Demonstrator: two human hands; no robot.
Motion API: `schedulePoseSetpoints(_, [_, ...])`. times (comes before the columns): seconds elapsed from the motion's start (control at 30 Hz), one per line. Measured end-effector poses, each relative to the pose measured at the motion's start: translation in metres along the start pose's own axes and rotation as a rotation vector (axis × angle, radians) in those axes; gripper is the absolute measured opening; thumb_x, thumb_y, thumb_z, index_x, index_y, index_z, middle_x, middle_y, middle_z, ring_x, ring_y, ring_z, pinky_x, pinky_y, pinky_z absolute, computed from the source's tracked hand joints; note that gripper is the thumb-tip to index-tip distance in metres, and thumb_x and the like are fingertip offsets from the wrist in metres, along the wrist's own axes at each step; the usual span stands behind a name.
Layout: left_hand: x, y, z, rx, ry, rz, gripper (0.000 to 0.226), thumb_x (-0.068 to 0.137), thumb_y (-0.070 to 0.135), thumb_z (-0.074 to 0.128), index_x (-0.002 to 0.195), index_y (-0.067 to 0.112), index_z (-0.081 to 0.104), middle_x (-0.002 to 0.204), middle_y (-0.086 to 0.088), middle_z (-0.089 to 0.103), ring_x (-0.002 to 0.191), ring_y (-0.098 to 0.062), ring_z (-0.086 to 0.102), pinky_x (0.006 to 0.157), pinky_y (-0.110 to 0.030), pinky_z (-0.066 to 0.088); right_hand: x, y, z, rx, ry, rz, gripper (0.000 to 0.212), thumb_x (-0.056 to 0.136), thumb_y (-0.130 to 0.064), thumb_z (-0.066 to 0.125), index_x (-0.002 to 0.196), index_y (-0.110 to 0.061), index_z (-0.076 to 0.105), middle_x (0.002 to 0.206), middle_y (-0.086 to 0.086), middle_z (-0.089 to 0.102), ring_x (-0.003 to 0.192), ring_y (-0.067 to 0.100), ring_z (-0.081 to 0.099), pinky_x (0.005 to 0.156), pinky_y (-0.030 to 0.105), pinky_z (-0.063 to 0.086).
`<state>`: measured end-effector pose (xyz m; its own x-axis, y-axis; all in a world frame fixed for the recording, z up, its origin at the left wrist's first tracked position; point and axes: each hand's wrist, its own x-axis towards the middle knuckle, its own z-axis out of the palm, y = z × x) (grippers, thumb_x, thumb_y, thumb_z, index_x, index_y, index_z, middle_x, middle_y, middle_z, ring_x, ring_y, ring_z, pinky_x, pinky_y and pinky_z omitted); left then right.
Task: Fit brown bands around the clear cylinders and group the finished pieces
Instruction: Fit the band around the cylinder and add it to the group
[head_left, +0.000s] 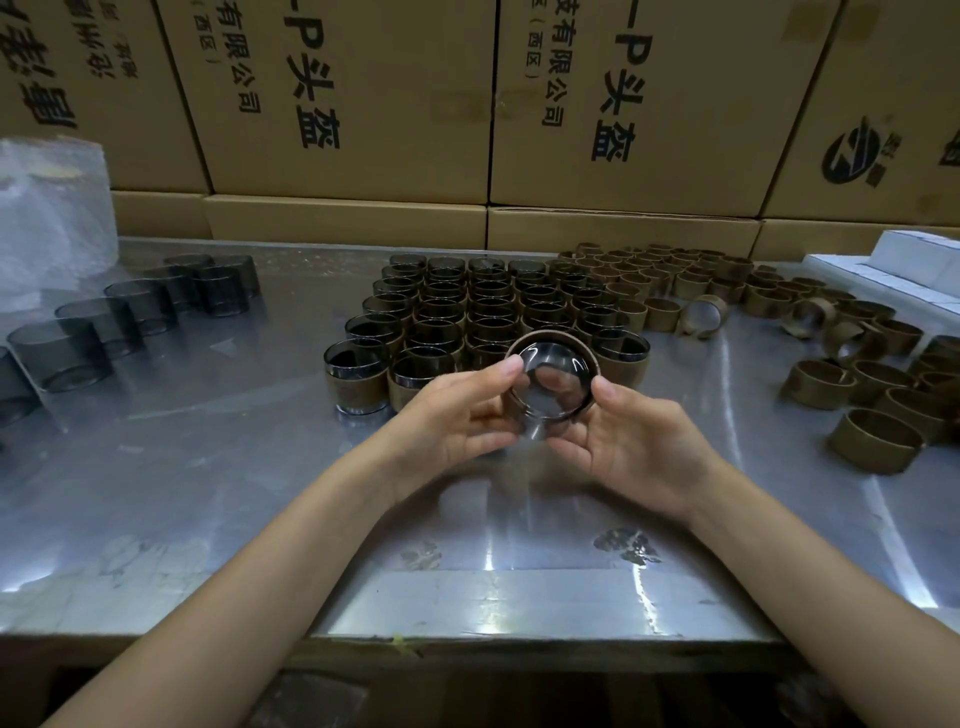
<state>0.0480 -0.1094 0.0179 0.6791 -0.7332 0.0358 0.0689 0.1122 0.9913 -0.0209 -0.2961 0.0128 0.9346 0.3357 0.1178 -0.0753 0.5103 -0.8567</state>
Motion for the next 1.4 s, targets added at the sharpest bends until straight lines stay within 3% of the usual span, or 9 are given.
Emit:
schedulePoseSetpoints(0.13, [-0.005, 0.000, 0.000, -0.183, -0.219, 0.021, 0.055, 0.058, 0.053, 0.084, 0.102, 0.022, 0.076, 0.108, -0.006, 0.071, 0.103, -0.016, 0.066, 0.090, -0.025, 0.054, -0.002, 0.001, -0.002, -0.056, -0.107, 0.003, 0.052, 0.073, -0.032, 0.082, 0.119, -0.012, 0.067, 0.118, 0.007, 0.067, 0.107, 0.016, 0.065, 0.093, 0.025, 0.052])
schedulePoseSetpoints(0.4, [-0.006, -0.003, 0.004, -0.233, -0.374, 0.110, 0.051, 0.069, 0.049, 0.077, 0.112, 0.022, 0.071, 0.112, 0.001, 0.071, 0.108, -0.010, 0.064, 0.089, -0.019, 0.051, -0.003, 0.003, -0.003, -0.058, -0.078, 0.015, 0.053, 0.063, -0.034, 0.088, 0.111, -0.019, 0.072, 0.103, 0.000, 0.070, 0.086, 0.004, 0.065, 0.072, 0.017, 0.055])
schedulePoseSetpoints(0.57, [-0.003, -0.002, 0.002, -0.242, -0.313, 0.133, 0.051, 0.066, 0.045, 0.082, 0.108, 0.018, 0.072, 0.108, -0.002, 0.071, 0.101, -0.011, 0.066, 0.082, -0.020, 0.054, -0.003, -0.003, 0.001, -0.085, -0.081, -0.025, 0.050, 0.066, -0.034, 0.086, 0.112, -0.018, 0.072, 0.105, 0.000, 0.071, 0.092, 0.008, 0.067, 0.081, 0.022, 0.056])
schedulePoseSetpoints(0.67, [-0.001, 0.001, 0.004, -0.236, -0.144, 0.100, 0.058, 0.069, 0.061, 0.071, 0.104, 0.014, 0.070, 0.105, -0.009, 0.068, 0.099, -0.020, 0.065, 0.084, -0.031, 0.054, -0.001, -0.005, 0.002, -0.092, 0.055, -0.026, 0.055, 0.070, -0.048, 0.076, 0.112, -0.014, 0.071, 0.115, 0.010, 0.066, 0.109, 0.024, 0.062, 0.100, 0.040, 0.048])
schedulePoseSetpoints(0.83, [0.005, -0.002, 0.016, 0.103, 0.087, 0.240, 0.056, 0.085, 0.056, 0.030, 0.072, 0.014, 0.064, 0.074, 0.000, 0.063, 0.073, -0.009, 0.059, 0.073, -0.018, 0.046, 0.004, 0.000, 0.011, -0.385, 0.383, -0.148, 0.031, 0.075, -0.051, 0.060, 0.069, -0.021, 0.065, 0.072, 0.000, 0.058, 0.071, 0.014, 0.057, 0.070, 0.030, 0.044])
schedulePoseSetpoints(1.0, [0.004, -0.013, 0.014, 0.590, 0.174, 0.527, 0.054, 0.094, 0.049, 0.031, 0.073, 0.008, 0.058, 0.075, -0.008, 0.058, 0.080, -0.017, 0.053, 0.082, -0.038, 0.041, 0.007, 0.006, 0.007, -0.872, 0.414, -0.465, 0.030, 0.085, -0.040, 0.057, 0.067, -0.016, 0.061, 0.064, -0.009, 0.055, 0.069, 0.005, 0.051, 0.071, 0.015, 0.041])
schedulePoseSetpoints(1.13, [0.007, -0.016, 0.015, 1.064, 0.217, 0.688, 0.037, 0.097, 0.042, 0.029, 0.077, 0.019, 0.051, 0.077, 0.007, 0.051, 0.087, -0.010, 0.046, 0.087, -0.035, 0.038, 0.005, 0.011, -0.002, -1.484, 0.492, -0.669, 0.024, 0.083, -0.049, 0.055, 0.064, -0.033, 0.055, 0.063, -0.017, 0.054, 0.081, 0.007, 0.043, 0.069, 0.018, 0.035])
schedulePoseSetpoints(1.3, [0.010, -0.022, 0.005, 1.137, 0.210, 0.590, 0.032, 0.095, 0.051, 0.030, 0.094, 0.028, 0.053, 0.107, 0.011, 0.058, 0.115, -0.004, 0.039, 0.105, -0.031, 0.028, 0.007, 0.012, -0.011, -1.683, 0.531, -0.562, 0.041, 0.085, -0.060, 0.046, 0.070, -0.026, 0.063, 0.074, -0.014, 0.055, 0.082, 0.008, 0.037, 0.062, 0.019, 0.031])
schedulePoseSetpoints(1.4, [0.008, -0.022, 0.007, 1.183, 0.263, 0.540, 0.040, 0.095, 0.053, 0.028, 0.108, 0.030, 0.057, 0.121, 0.017, 0.054, 0.130, -0.002, 0.029, 0.117, -0.032, -0.004, 0.008, 0.009, -0.014, -1.671, 0.544, -0.405, 0.048, 0.077, -0.071, 0.033, 0.073, -0.030, 0.059, 0.084, -0.013, 0.055, 0.087, 0.006, 0.039, 0.066, 0.018, 0.032])
